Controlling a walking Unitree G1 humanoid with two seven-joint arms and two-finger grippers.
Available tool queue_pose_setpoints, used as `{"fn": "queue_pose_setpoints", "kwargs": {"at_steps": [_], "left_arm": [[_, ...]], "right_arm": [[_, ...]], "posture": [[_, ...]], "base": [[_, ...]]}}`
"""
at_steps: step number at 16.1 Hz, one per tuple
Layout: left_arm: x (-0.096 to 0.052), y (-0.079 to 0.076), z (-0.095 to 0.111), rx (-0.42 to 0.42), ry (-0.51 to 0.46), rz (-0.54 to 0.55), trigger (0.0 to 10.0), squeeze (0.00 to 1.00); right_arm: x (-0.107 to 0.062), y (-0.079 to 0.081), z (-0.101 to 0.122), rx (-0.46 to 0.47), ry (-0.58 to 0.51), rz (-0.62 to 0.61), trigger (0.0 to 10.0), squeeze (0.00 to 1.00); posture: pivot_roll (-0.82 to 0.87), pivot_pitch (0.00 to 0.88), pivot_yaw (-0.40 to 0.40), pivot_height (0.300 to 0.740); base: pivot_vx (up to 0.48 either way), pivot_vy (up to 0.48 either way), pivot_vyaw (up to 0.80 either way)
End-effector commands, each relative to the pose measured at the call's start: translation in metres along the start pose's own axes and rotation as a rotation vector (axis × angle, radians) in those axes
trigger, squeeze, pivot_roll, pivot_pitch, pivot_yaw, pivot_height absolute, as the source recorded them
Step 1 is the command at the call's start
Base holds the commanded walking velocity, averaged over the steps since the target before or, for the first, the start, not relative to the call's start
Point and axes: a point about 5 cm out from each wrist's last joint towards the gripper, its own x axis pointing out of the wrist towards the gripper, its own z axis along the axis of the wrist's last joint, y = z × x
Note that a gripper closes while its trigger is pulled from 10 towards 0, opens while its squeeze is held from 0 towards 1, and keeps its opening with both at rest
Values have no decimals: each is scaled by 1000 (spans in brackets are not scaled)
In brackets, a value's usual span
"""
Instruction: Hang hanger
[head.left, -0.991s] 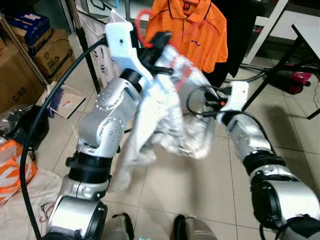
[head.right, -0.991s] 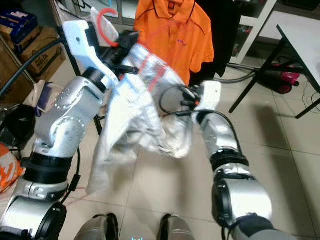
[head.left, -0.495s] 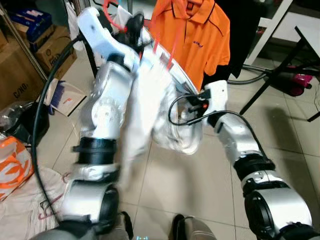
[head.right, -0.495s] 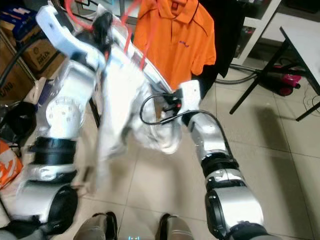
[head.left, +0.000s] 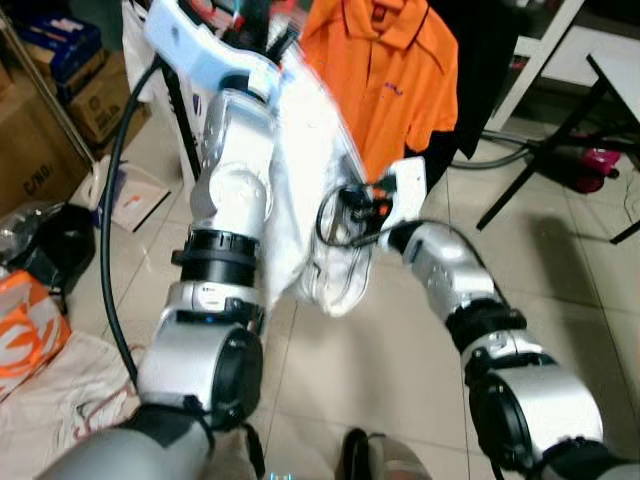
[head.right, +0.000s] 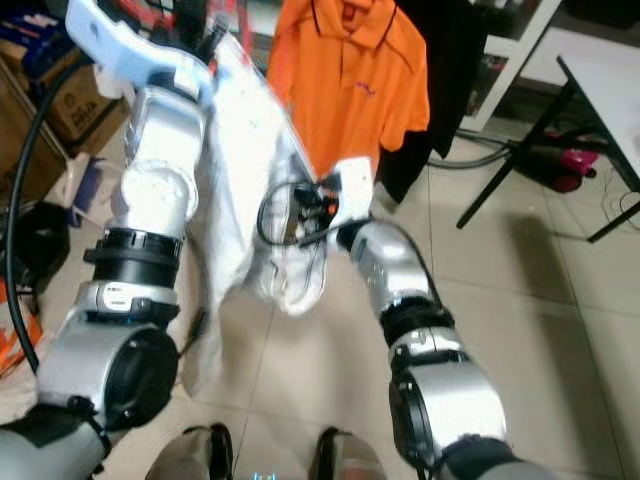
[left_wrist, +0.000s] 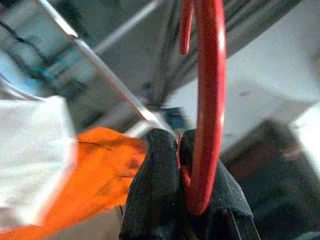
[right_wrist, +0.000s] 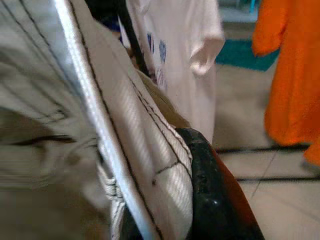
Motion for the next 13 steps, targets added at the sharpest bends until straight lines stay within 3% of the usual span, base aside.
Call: {"fn": "queue_pose_setpoints", "kwargs": {"at_steps": [1, 2, 5, 7, 9, 11, 13], "left_arm": [[12, -18, 59, 165, -308, -70, 10000, 0], [12, -18, 61, 369, -345, -78, 10000, 0], [13, -23, 61, 770, -409, -148, 10000, 0], [17, -25, 60, 877, -428, -179, 10000, 0], [18, -37, 54, 1024, -453, -236, 10000, 0], [20, -32, 43, 880, -358, -251, 10000, 0], [19, -29, 39, 716, -318, -259, 10000, 0]], "right_arm": [[-21, -17, -43, 83, 156, -76, 0, 0], [-23, -17, -47, 64, 169, -71, 0, 0], [-29, -20, -54, 30, 197, -81, 0, 0], [-33, -22, -59, -16, 223, -85, 0, 0], [-35, -23, -63, -49, 244, -83, 0, 0], [-36, -21, -65, -21, 243, -84, 0, 0], [-34, -21, -61, 69, 200, -96, 0, 0]], "posture": [[-53, 144, -95, 740], [-58, 145, -95, 740], [-58, 144, -92, 740], [-58, 143, -92, 740], [-58, 143, -92, 740], [-58, 143, -91, 740], [-59, 147, -89, 740]], "base": [[0, 0, 0], [0, 0, 0], [0, 0, 0], [0, 0, 0], [0, 0, 0], [0, 0, 0], [0, 0, 0]]}}
